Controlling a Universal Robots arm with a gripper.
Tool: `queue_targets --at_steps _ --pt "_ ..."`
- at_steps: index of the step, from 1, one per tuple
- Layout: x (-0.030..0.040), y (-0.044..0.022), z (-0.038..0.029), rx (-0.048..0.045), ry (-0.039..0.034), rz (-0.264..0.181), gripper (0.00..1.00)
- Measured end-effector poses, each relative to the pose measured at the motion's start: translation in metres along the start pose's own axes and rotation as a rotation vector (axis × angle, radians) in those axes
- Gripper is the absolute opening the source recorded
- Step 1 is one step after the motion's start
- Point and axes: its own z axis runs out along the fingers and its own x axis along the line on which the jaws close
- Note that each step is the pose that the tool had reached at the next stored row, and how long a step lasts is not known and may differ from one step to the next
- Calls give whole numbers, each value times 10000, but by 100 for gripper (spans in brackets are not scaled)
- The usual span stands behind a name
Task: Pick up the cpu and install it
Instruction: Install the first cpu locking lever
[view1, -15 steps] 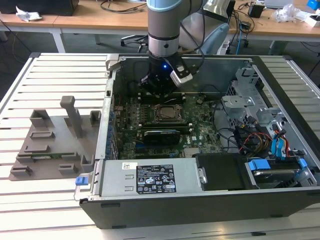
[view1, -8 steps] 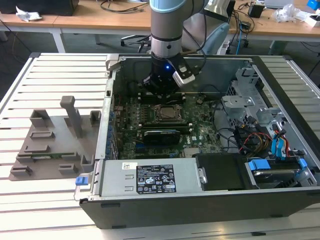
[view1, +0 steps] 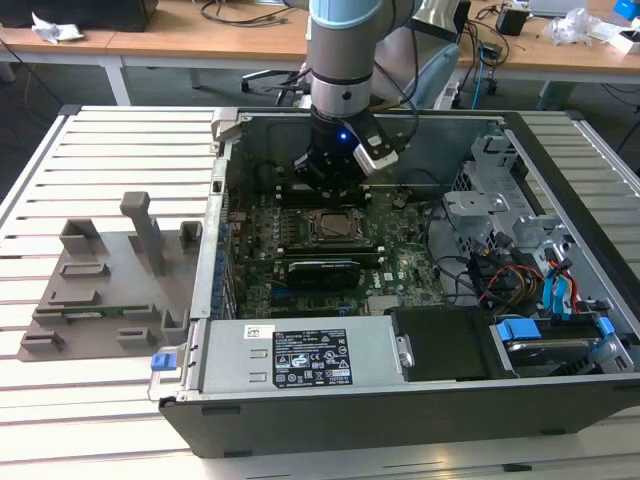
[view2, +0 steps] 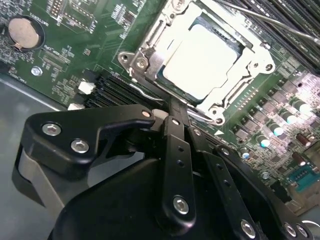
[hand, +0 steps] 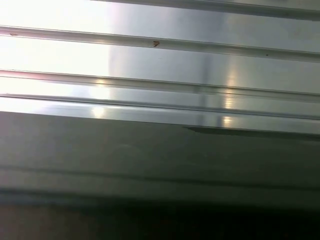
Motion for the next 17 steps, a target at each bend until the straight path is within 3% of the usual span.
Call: queue_targets --at_steps 7,17 --pt "-90 -6 30 18 10 -1 11" --pt "-123 -11 62 1 12 0 11"
